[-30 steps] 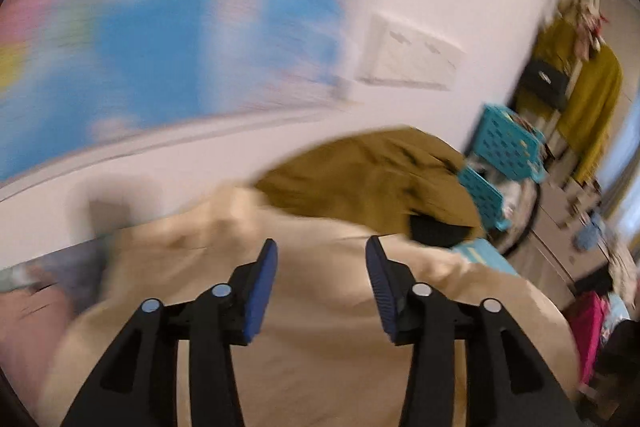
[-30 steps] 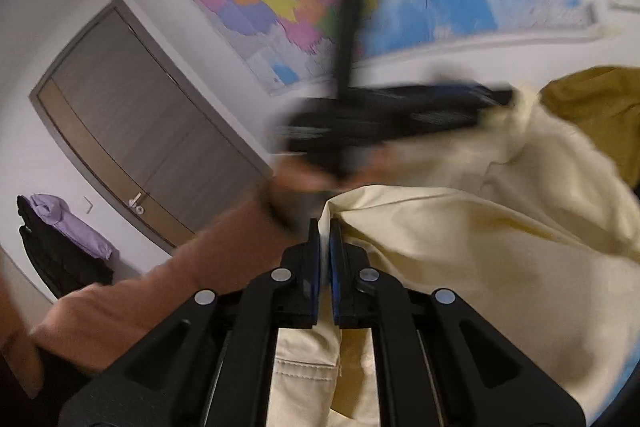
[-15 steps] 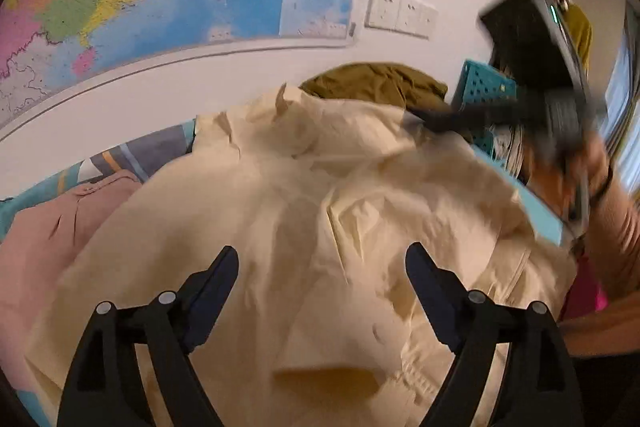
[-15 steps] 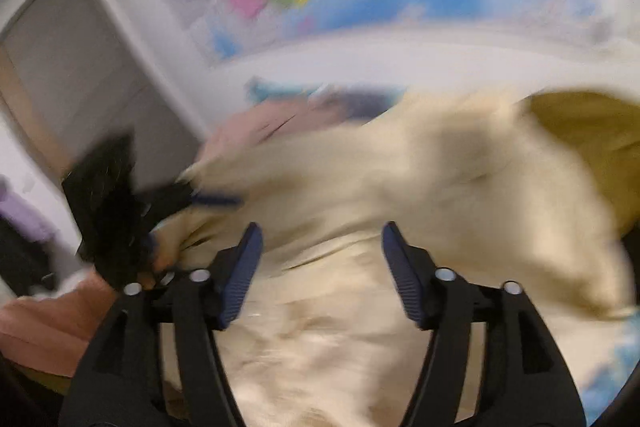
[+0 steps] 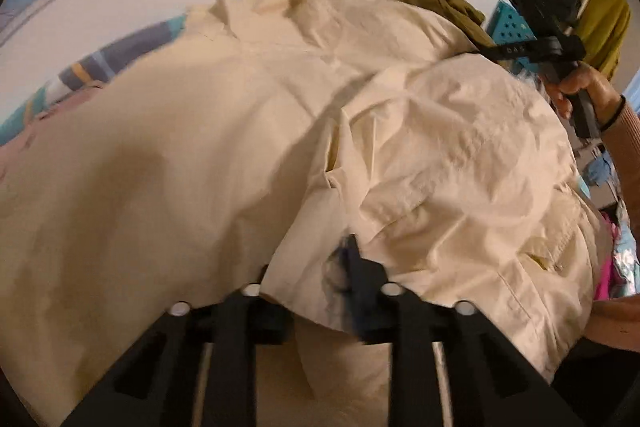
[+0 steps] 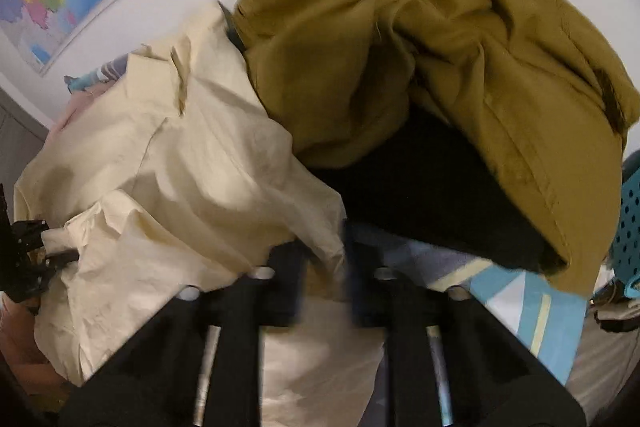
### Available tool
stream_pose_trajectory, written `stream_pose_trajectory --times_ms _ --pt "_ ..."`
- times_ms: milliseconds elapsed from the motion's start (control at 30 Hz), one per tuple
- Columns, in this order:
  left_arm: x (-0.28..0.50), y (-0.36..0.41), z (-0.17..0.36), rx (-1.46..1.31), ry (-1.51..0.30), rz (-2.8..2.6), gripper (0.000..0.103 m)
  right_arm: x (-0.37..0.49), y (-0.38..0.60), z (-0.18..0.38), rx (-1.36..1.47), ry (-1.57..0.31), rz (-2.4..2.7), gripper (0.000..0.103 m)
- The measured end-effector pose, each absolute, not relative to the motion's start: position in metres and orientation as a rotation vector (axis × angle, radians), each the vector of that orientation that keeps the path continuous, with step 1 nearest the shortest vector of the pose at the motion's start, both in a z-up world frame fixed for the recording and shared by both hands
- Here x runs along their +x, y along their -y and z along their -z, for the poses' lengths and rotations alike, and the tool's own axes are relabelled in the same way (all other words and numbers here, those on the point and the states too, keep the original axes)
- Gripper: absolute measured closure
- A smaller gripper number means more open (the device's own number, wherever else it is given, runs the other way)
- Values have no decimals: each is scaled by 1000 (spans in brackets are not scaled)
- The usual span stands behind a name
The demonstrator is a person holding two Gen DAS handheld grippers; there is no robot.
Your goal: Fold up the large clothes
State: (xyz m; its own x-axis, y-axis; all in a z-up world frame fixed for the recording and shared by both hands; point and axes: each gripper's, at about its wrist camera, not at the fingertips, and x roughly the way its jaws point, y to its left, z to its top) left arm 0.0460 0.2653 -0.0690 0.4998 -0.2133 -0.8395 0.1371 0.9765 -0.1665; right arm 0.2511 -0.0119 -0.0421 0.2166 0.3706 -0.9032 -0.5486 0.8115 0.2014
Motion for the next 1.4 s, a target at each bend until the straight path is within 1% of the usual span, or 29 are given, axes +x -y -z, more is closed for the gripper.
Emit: stream_pose_trajectory --times_ms 67,133,167,233,300,367,433,467,600,633,667,767,800,933,1000,1067,1167,1267,1333,1400 --pt "44 -280 55 -101 -975 171 92 249 17 13 -123 -1092 -659 94" --pt "39 -294 45 -129 -930 139 93 251 24 -10 -68 -1019 -646 94" --pt "39 -302 42 -149 -918 131 93 255 26 -16 -42 -998 -634 94" --pt "41 -311 45 -172 -923 129 93 258 20 -5 -99 -1003 -584 93" --pt "46 -312 57 -172 -963 129 91 266 16 18 -117 -1049 -532 87" --pt "54 -311 70 -171 -1017 114 87 270 14 34 -91 -1076 -493 77" --pt "57 -309 70 -157 -1016 95 79 267 20 32 -42 -1054 -467 70" --pt "57 -310 68 -161 -1011 94 75 263 22 26 -43 -1035 -452 61" --pt "51 -310 56 -148 -967 79 67 221 18 -21 -54 -862 -528 55" --pt "46 -310 54 -142 -955 77 65 209 14 -28 -61 -842 -580 55" --pt "43 -311 50 -138 -943 73 60 191 0 -34 -88 -831 -667 55" --pt "38 -313 37 -136 -912 55 58 149 -45 -31 -187 -824 -849 50" --pt "34 -315 33 -137 -899 50 56 136 -66 -22 -216 -842 -918 51" --pt "11 -323 13 -121 -839 2 52 99 -141 24 -371 -908 -1066 51" --pt "-7 -330 4 -116 -811 -23 44 88 -157 41 -436 -920 -1079 51" --pt "-22 -335 0 -99 -801 -55 44 82 -180 62 -493 -948 -1077 52" --pt "-44 -347 -2 -55 -811 -126 43 87 -180 83 -502 -958 -1030 52" --pt "-64 -357 -1 -23 -815 -188 41 89 -171 86 -449 -986 -1004 52" --pt "-78 -362 2 -30 -810 -200 38 82 -161 73 -427 -980 -1022 52" --pt "-87 -365 7 -40 -817 -205 36 67 -155 53 -372 -957 -1103 48"
